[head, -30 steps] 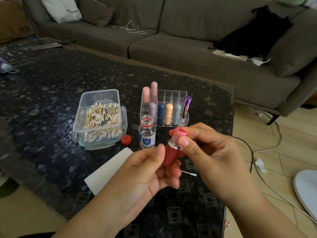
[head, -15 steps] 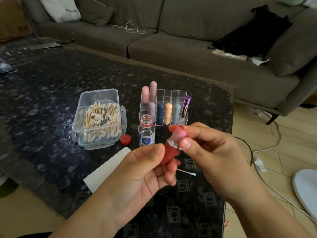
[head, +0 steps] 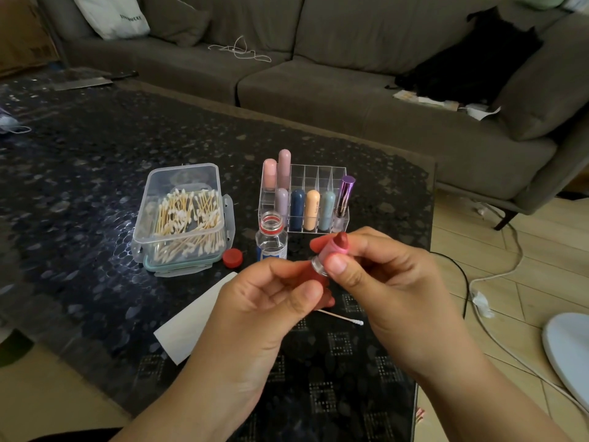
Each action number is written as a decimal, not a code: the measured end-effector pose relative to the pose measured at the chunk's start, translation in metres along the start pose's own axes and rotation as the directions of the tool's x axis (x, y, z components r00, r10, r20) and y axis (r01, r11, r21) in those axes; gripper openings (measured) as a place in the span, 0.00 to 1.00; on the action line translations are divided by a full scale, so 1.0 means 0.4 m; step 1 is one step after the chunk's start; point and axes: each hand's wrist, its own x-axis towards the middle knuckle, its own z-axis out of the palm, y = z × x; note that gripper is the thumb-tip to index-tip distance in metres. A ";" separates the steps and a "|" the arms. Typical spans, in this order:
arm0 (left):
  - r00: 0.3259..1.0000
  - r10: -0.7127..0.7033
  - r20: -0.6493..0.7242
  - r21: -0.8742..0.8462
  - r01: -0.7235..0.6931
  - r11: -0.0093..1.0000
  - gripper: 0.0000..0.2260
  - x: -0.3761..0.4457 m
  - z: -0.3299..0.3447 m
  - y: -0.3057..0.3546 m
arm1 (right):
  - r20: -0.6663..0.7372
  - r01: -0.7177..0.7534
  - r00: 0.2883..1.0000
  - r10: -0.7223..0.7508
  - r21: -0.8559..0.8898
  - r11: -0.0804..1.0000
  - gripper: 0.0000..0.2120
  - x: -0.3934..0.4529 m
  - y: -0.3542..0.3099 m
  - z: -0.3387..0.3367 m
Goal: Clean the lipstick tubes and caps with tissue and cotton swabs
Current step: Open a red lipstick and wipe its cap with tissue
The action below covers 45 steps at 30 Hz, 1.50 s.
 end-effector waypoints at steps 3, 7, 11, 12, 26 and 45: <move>0.981 -0.145 0.132 -0.017 0.149 0.989 0.22 0.001 0.004 0.013 | 0.016 -0.053 0.999 0.052 0.056 0.997 0.07 0.002 -0.013 -0.005; 0.968 -0.168 0.184 -0.041 0.178 0.983 0.18 0.002 -0.003 0.014 | 0.050 -0.091 0.995 0.085 0.119 0.989 0.07 -0.003 -0.031 -0.002; 0.991 -0.054 0.127 -0.045 0.060 0.997 0.20 0.001 -0.003 0.008 | 0.025 -0.050 0.998 0.049 0.052 0.997 0.09 -0.004 -0.030 -0.004; 0.994 -0.018 0.106 -0.022 0.021 1.000 0.19 0.000 -0.002 0.005 | 0.018 -0.047 0.999 0.046 0.032 0.998 0.09 -0.003 -0.027 -0.004; 0.991 -0.021 0.130 0.159 0.000 0.987 0.25 0.011 -0.013 0.004 | 0.006 -0.074 0.997 0.073 0.050 0.996 0.04 -0.005 -0.014 -0.009; 0.974 0.013 -0.227 0.395 0.080 0.915 0.03 0.038 -0.046 -0.015 | -0.185 -0.263 0.957 0.223 -0.878 0.400 0.24 0.046 0.127 -0.141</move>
